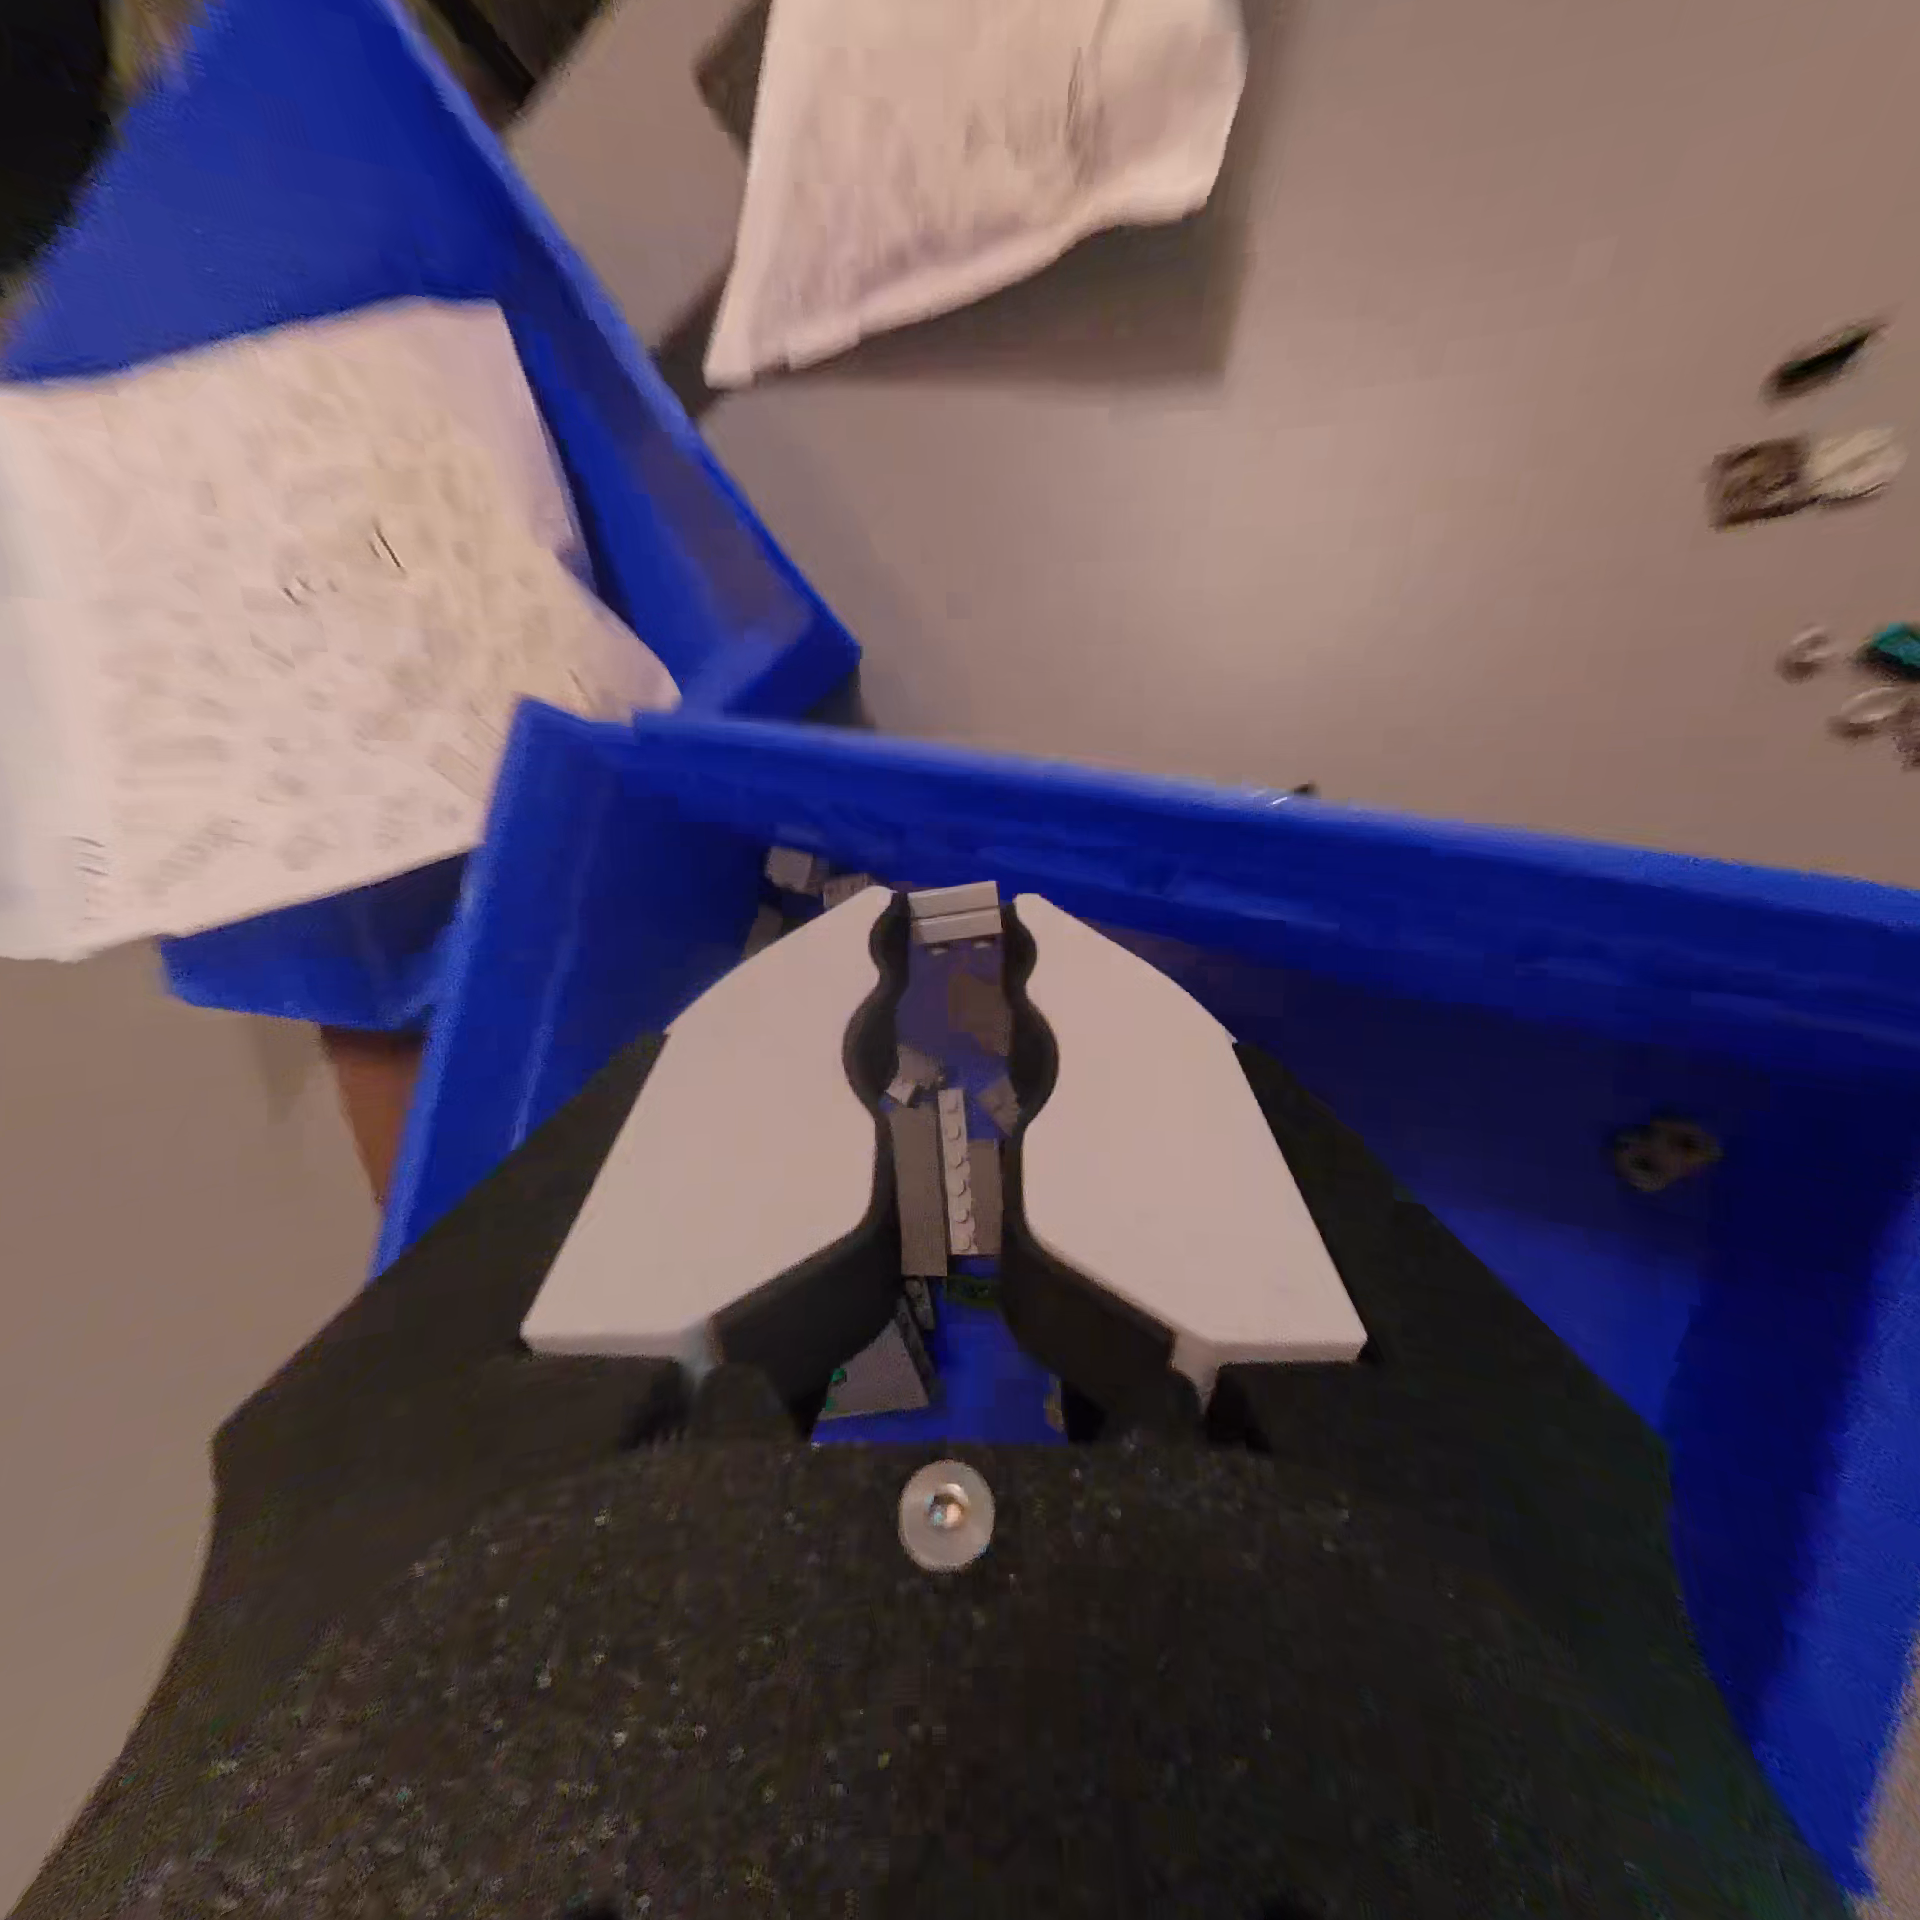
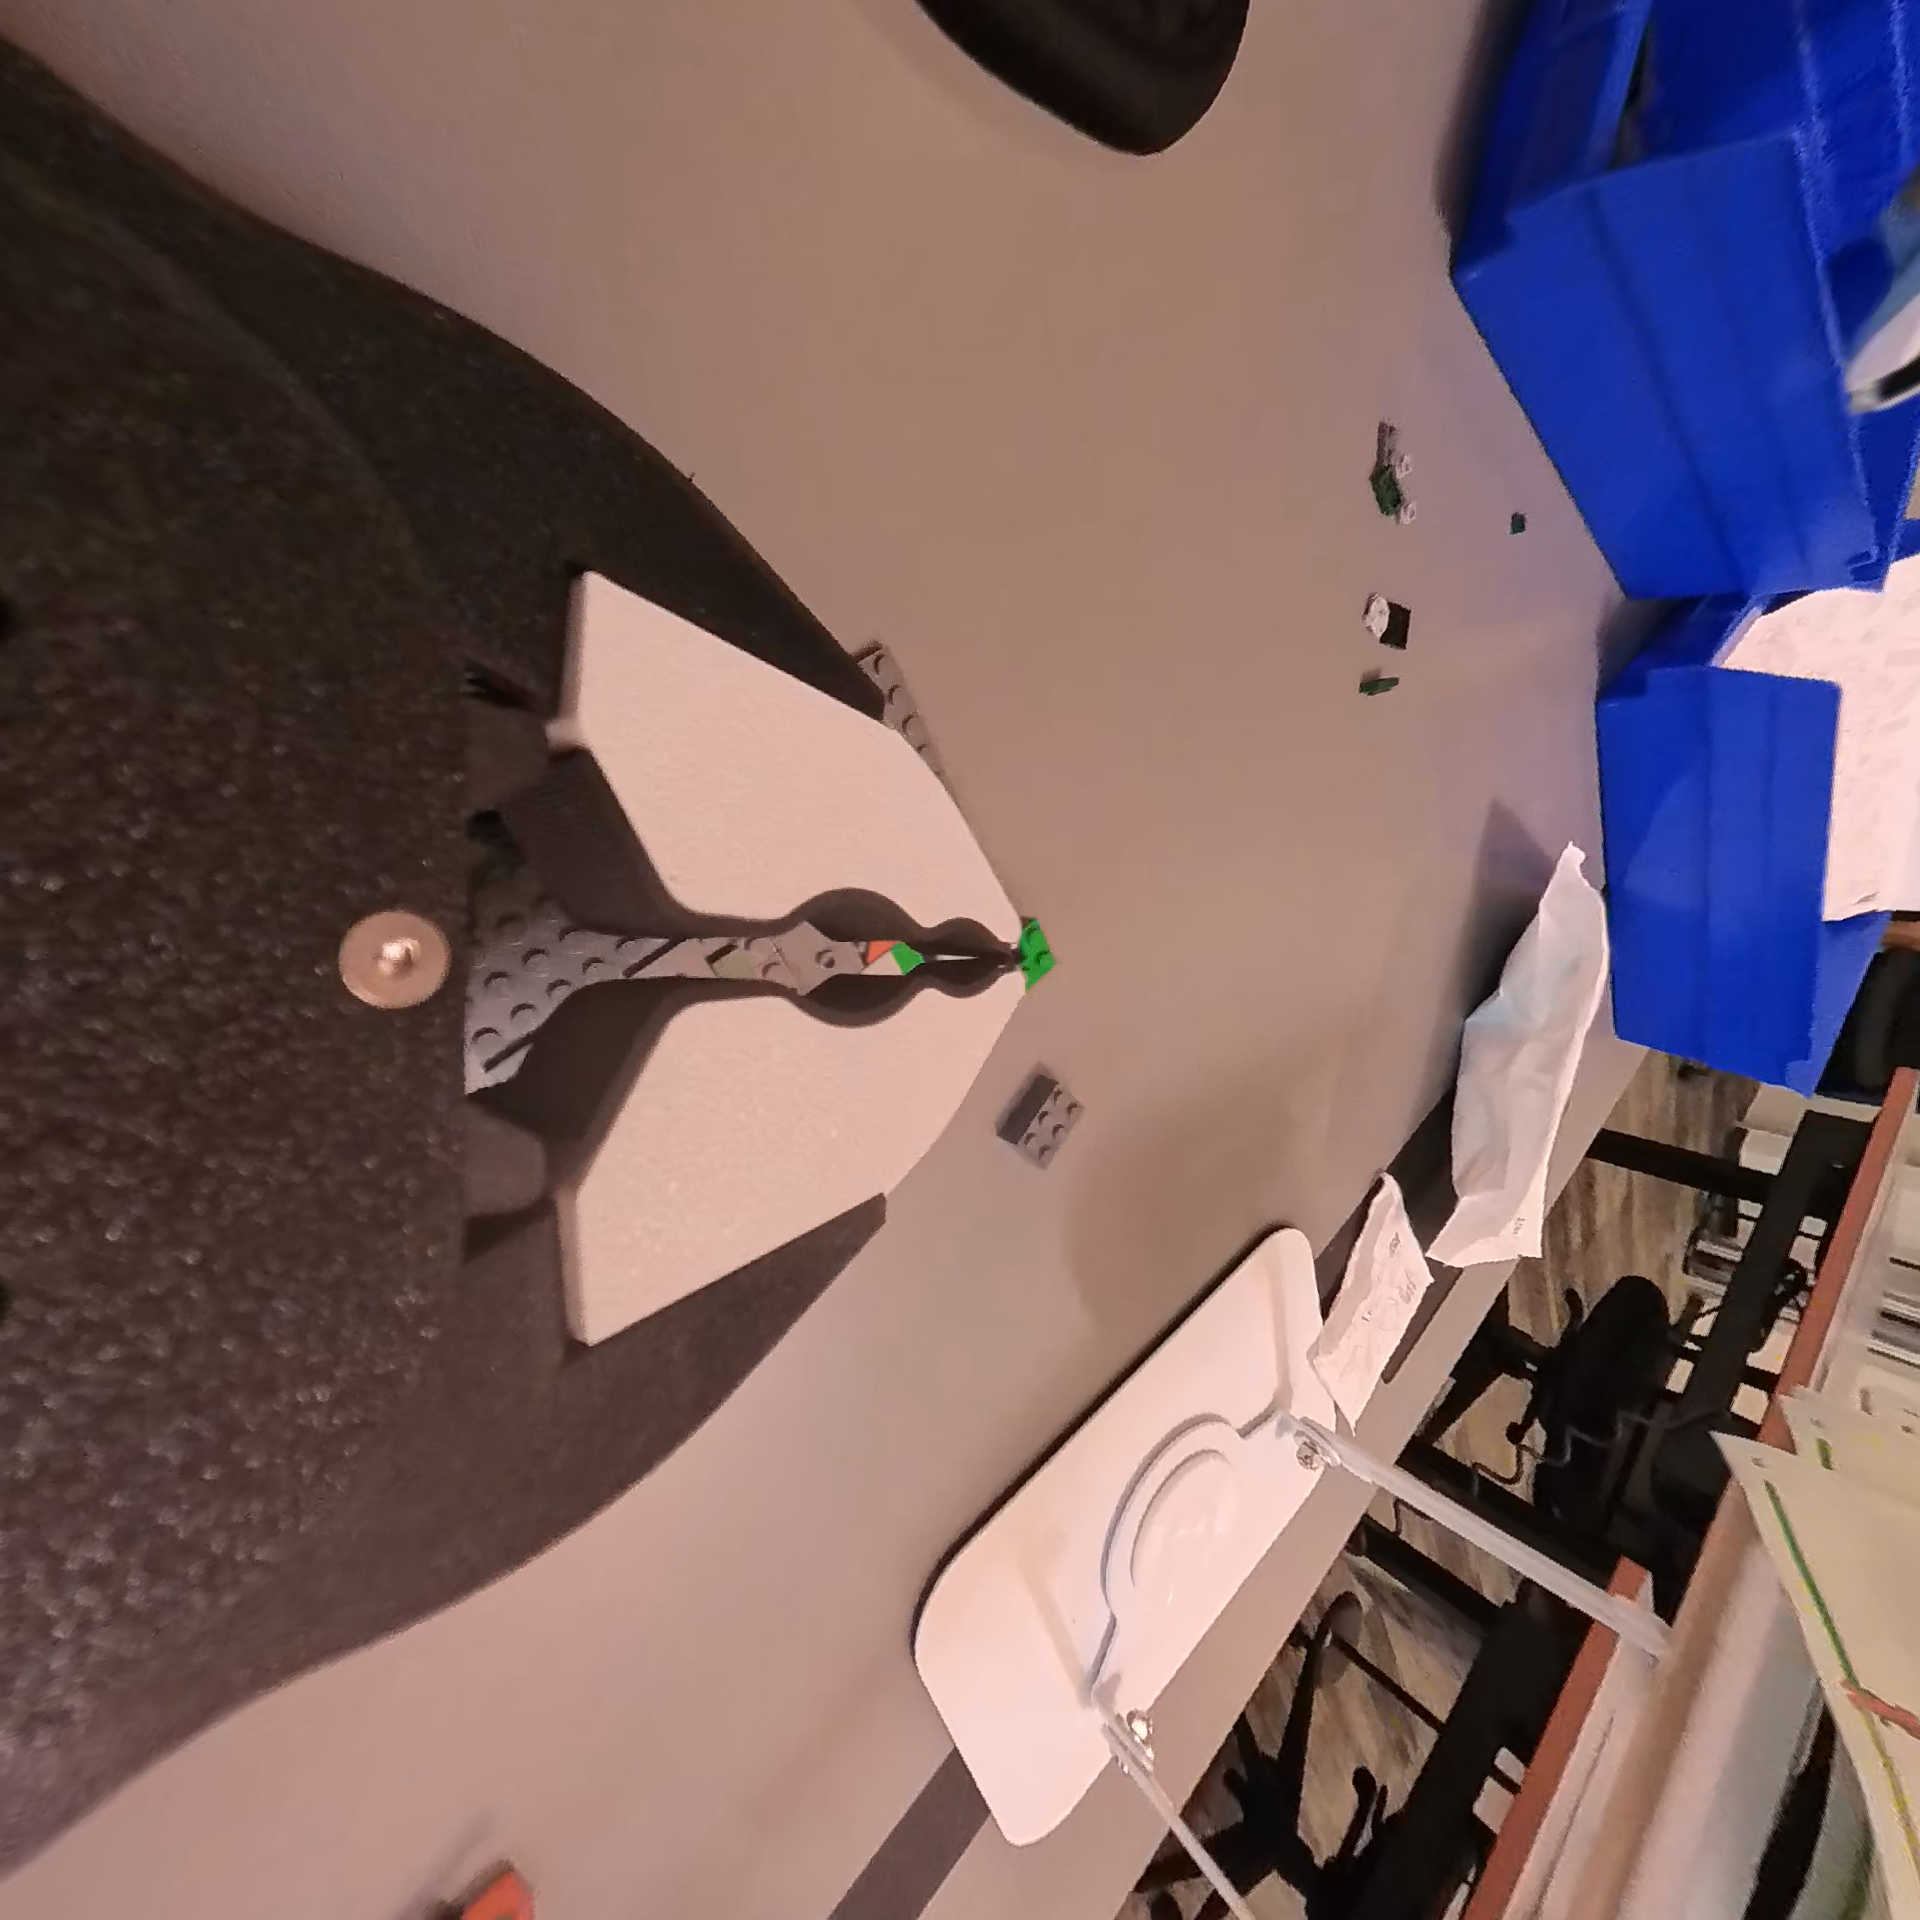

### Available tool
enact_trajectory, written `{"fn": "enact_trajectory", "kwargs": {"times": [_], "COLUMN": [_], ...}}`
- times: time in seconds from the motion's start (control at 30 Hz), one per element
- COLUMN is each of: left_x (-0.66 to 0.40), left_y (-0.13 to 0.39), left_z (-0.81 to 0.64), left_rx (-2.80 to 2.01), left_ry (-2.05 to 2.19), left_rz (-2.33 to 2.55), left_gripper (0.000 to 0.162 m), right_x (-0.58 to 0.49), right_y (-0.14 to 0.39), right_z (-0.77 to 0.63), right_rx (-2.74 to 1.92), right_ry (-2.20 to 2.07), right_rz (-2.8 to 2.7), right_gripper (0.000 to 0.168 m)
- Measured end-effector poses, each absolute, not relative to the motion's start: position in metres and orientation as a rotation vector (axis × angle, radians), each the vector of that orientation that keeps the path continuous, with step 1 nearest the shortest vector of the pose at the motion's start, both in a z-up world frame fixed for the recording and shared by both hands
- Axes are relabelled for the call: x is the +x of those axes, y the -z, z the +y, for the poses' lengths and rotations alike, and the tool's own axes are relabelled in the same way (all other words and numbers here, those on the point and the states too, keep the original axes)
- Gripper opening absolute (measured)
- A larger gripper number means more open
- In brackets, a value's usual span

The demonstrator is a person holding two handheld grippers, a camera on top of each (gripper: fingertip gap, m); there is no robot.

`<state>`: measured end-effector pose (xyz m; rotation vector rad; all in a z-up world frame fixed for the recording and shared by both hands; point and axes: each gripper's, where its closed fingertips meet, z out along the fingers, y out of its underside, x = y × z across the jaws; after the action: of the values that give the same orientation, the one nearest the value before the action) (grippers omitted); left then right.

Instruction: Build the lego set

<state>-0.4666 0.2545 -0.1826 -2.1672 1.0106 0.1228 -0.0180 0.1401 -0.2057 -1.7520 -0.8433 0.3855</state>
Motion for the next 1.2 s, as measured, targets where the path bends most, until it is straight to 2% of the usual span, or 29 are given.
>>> {"fn": "enact_trajectory", "kwargs": {"times": [0.1,0.2,0.4,0.57,0.77,0.93,1.2], "left_x": [-0.424,-0.355,-0.22,-0.144,-0.084,-0.062,-0.056], "left_y": [0.139,0.109,0.086,0.09,0.104,0.107,0.112], "left_z": [0.232,0.203,0.149,0.139,0.138,0.139,0.14], "left_rx": [-2.028,-1.925,-1.763,-1.759,-1.796,-1.757,-1.717], "left_ry": [-0.029,0.242,0.892,1.314,1.674,1.845,1.938], "left_rz": [1.033,1.039,1.046,0.917,0.698,0.528,0.393], "left_gripper": [0.017,0.016,0.016,0.016,0.016,0.016,0.017], "right_x": [-0.02,-0.027,-0.061,-0.084,-0.087,-0.074,-0.067], "right_y": [0.2,0.187,0.144,0.118,0.112,0.113,0.116], "right_z": [0.139,0.138,0.124,0.116,0.132,0.145,0.148], "right_rx": [-1.721,-1.648,-1.417,-1.252,-1.263,-1.321,-1.361], "right_ry": [-0.369,-0.327,-0.253,-0.152,-0.116,-0.121,-0.157], "right_rz": [-0.876,-0.944,-1.117,-1.201,-1.123,-1.004,-0.974], "right_gripper": [0.0,0.0,0.007,0.012,0.016,0.019,0.012]}}
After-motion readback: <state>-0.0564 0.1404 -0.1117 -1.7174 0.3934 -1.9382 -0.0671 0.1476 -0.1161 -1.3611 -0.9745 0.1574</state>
